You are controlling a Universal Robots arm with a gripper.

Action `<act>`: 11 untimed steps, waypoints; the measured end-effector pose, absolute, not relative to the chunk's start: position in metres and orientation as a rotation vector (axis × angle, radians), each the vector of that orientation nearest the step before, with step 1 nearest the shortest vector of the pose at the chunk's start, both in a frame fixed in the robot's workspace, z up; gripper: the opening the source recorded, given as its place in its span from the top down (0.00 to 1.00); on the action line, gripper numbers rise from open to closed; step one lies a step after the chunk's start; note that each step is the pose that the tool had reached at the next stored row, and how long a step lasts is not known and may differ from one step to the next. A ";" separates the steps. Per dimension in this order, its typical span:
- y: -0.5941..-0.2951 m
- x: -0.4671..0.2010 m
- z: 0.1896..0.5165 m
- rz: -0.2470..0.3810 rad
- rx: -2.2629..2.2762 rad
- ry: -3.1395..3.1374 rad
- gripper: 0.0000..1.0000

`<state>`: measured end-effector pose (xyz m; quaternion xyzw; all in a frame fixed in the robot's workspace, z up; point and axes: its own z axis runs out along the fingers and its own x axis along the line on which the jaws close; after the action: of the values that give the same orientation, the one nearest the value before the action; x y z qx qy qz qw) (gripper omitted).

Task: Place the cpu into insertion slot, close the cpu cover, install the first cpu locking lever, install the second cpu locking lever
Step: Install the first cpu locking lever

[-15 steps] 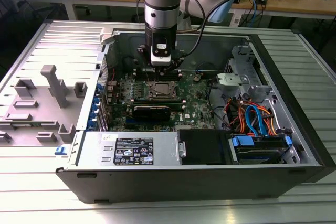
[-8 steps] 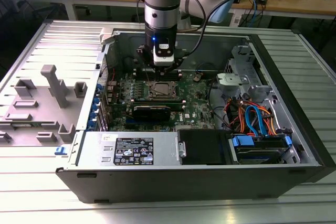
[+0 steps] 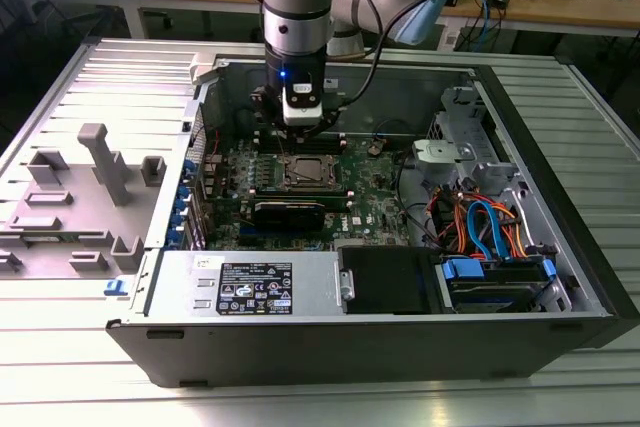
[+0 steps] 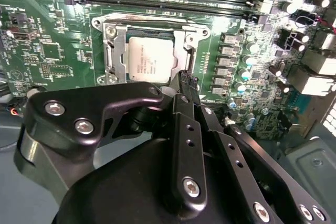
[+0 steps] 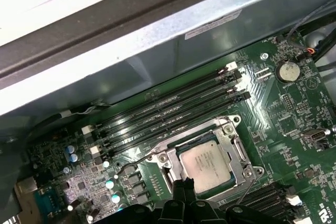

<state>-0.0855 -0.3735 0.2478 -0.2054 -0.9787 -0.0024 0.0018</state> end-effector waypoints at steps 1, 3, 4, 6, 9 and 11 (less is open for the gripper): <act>-0.374 -0.086 0.248 -0.008 -0.644 -3.071 0.89; -0.374 -0.086 0.248 -0.007 -0.643 -3.071 0.89; -0.374 -0.087 0.249 -0.008 -0.642 -3.072 0.89; -0.374 -0.087 0.255 -0.008 -0.641 -3.072 0.89; -0.374 -0.087 0.260 -0.008 -0.640 -3.072 0.89; -0.374 -0.089 0.260 -0.008 -0.631 -3.074 0.89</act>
<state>-0.0886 -0.3735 0.2604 -0.2012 -0.9795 -0.0026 0.0018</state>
